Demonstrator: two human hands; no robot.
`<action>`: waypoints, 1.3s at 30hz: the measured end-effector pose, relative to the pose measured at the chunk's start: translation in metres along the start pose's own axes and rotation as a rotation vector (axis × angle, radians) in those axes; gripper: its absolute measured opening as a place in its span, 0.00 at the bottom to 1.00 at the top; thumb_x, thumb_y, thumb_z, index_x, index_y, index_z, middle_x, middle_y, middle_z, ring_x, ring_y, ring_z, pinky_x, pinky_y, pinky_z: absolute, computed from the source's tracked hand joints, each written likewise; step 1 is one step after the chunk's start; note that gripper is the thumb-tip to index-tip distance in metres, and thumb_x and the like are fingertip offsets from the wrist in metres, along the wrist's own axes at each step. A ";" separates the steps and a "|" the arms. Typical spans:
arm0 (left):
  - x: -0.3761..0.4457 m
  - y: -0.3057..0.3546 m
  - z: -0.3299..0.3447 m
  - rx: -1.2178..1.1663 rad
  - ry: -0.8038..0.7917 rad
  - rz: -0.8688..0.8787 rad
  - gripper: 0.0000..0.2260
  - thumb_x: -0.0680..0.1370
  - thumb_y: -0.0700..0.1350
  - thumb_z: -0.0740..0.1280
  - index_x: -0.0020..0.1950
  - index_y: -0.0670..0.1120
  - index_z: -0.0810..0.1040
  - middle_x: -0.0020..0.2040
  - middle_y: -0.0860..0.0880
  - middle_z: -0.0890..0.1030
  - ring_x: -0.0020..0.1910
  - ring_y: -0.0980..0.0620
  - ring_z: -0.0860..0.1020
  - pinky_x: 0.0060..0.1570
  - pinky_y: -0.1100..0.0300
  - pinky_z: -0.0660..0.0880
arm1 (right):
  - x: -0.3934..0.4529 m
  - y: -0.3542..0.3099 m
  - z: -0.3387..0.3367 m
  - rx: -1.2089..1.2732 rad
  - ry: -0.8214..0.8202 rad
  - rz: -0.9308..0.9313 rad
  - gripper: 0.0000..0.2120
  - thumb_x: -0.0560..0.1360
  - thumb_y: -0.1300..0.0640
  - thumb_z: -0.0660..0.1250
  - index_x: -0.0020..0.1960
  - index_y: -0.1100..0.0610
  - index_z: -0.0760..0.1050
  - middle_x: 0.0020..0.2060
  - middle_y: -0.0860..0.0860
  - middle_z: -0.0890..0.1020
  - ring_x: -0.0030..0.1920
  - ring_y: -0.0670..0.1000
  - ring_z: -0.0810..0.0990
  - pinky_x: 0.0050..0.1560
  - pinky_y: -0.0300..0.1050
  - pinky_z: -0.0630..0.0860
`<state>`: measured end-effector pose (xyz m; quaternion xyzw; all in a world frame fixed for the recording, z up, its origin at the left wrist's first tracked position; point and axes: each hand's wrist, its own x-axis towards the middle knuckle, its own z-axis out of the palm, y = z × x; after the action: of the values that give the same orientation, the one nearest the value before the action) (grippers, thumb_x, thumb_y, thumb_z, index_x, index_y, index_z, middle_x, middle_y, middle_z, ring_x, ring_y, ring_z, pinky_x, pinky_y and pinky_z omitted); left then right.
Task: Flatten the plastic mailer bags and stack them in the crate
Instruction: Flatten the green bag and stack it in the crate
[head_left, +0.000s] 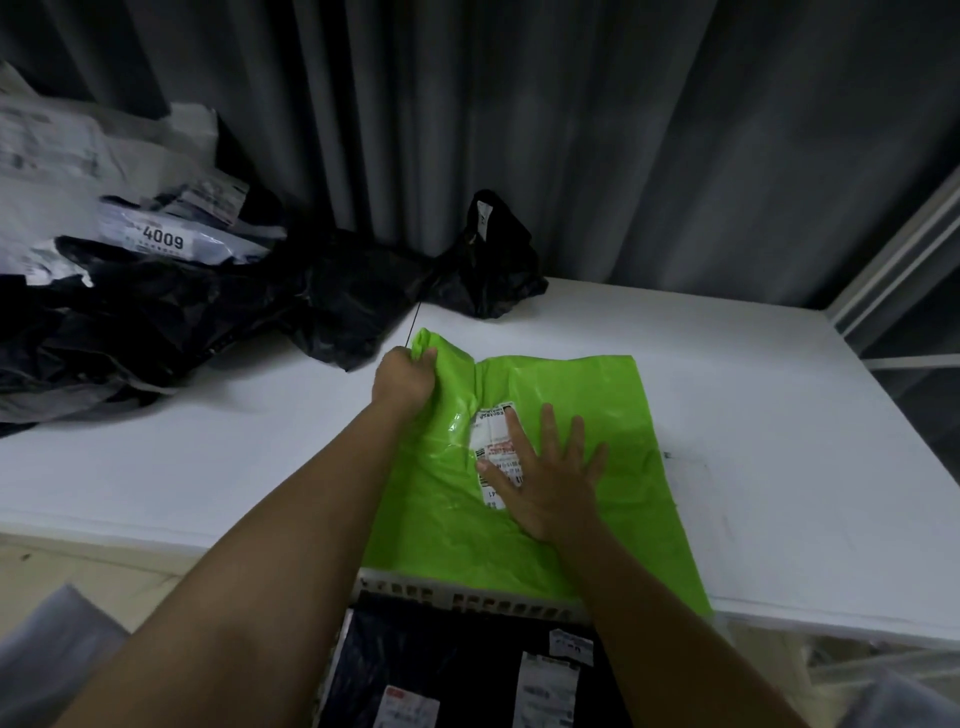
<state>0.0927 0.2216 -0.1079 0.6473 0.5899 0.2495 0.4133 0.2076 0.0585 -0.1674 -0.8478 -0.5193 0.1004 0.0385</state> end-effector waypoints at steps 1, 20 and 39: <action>0.005 0.000 0.000 -0.022 0.020 -0.011 0.13 0.80 0.49 0.62 0.40 0.42 0.72 0.44 0.39 0.79 0.51 0.38 0.78 0.47 0.53 0.72 | 0.000 0.000 0.001 -0.002 0.005 -0.003 0.39 0.67 0.23 0.36 0.73 0.36 0.31 0.76 0.52 0.33 0.74 0.64 0.32 0.65 0.71 0.29; -0.024 -0.017 0.048 0.773 -0.070 0.576 0.25 0.83 0.54 0.44 0.79 0.49 0.44 0.79 0.48 0.41 0.77 0.49 0.38 0.73 0.48 0.37 | 0.063 0.002 -0.025 -0.106 0.165 -0.192 0.34 0.72 0.31 0.32 0.76 0.39 0.37 0.77 0.50 0.36 0.75 0.62 0.34 0.70 0.69 0.33; 0.001 -0.035 0.062 0.912 -0.116 0.278 0.33 0.74 0.71 0.37 0.76 0.60 0.35 0.77 0.45 0.34 0.75 0.38 0.34 0.70 0.33 0.37 | 0.072 0.015 -0.005 -0.007 0.030 0.021 0.36 0.71 0.24 0.41 0.75 0.35 0.37 0.77 0.52 0.36 0.74 0.65 0.31 0.67 0.72 0.30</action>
<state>0.1238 0.2063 -0.1700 0.8481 0.5231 -0.0184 0.0820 0.2534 0.1159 -0.1740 -0.8547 -0.5102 0.0864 0.0421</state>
